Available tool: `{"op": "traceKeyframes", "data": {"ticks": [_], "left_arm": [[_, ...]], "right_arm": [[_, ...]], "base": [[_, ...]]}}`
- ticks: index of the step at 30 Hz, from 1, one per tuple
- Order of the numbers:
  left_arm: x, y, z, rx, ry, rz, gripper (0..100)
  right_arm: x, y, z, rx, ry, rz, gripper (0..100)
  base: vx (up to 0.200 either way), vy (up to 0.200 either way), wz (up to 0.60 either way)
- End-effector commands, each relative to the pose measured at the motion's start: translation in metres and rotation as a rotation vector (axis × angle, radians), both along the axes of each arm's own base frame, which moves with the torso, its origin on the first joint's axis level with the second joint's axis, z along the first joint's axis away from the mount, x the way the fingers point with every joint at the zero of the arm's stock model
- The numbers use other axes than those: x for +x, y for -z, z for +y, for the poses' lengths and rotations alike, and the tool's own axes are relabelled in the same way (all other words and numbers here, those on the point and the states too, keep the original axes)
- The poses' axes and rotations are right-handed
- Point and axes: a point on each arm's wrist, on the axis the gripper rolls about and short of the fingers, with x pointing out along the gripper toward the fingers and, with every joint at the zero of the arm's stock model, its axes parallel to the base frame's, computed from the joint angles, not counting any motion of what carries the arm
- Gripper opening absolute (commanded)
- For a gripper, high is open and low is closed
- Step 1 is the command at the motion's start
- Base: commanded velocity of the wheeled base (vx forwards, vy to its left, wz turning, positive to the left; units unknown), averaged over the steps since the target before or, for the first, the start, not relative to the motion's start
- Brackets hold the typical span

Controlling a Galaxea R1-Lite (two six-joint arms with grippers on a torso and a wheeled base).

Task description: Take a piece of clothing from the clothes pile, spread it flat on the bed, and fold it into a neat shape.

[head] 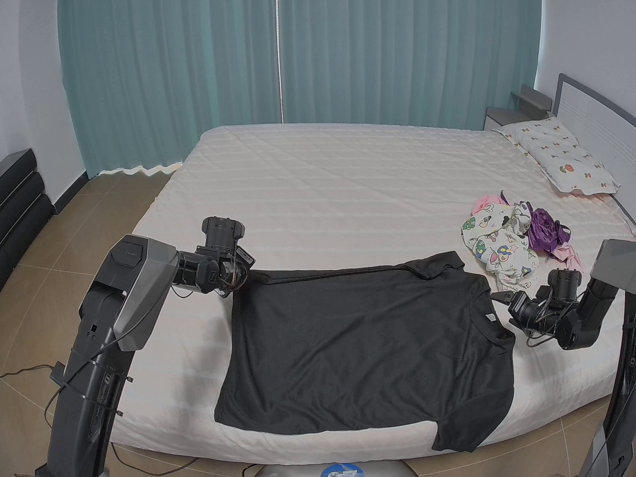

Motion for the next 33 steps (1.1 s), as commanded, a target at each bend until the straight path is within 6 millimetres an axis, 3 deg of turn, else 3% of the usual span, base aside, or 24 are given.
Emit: {"op": "traceKeyframes", "data": {"ticks": [1,5,8,15,23,29,33], "left_arm": [[0.003,0.003,0.01,-0.012,-0.027,-0.001,100],[0.004,-0.003,0.018,-0.064,-0.059,-0.003,100],[0.003,-0.019,0.022,-0.115,-0.055,-0.01,100],[-0.008,-0.04,0.011,-0.141,0.001,0.041,100],[-0.017,-0.034,-0.017,-0.121,0.051,0.089,100],[-0.018,-0.031,-0.027,-0.12,0.07,0.092,100],[-0.016,-0.009,-0.035,-0.106,0.089,0.11,100]], "right_arm": [[0.002,-0.007,0.0,0.043,0.031,-0.04,100],[0.004,-0.017,-0.001,0.067,0.049,-0.096,100],[0.004,-0.018,-0.001,0.068,0.048,-0.103,100],[0.003,-0.017,-0.001,0.069,0.048,-0.097,100],[0.003,-0.015,0.0,0.069,0.048,-0.091,100],[0.003,-0.014,0.0,0.069,0.047,-0.089,100],[0.003,-0.014,0.003,0.069,0.04,-0.089,100]], "base": [[0.0,0.0,0.0],[0.0,0.0,0.0],[0.0,0.0,0.0],[0.0,0.0,0.0],[0.0,0.0,0.0],[0.0,0.0,0.0],[0.0,0.0,0.0]]}}
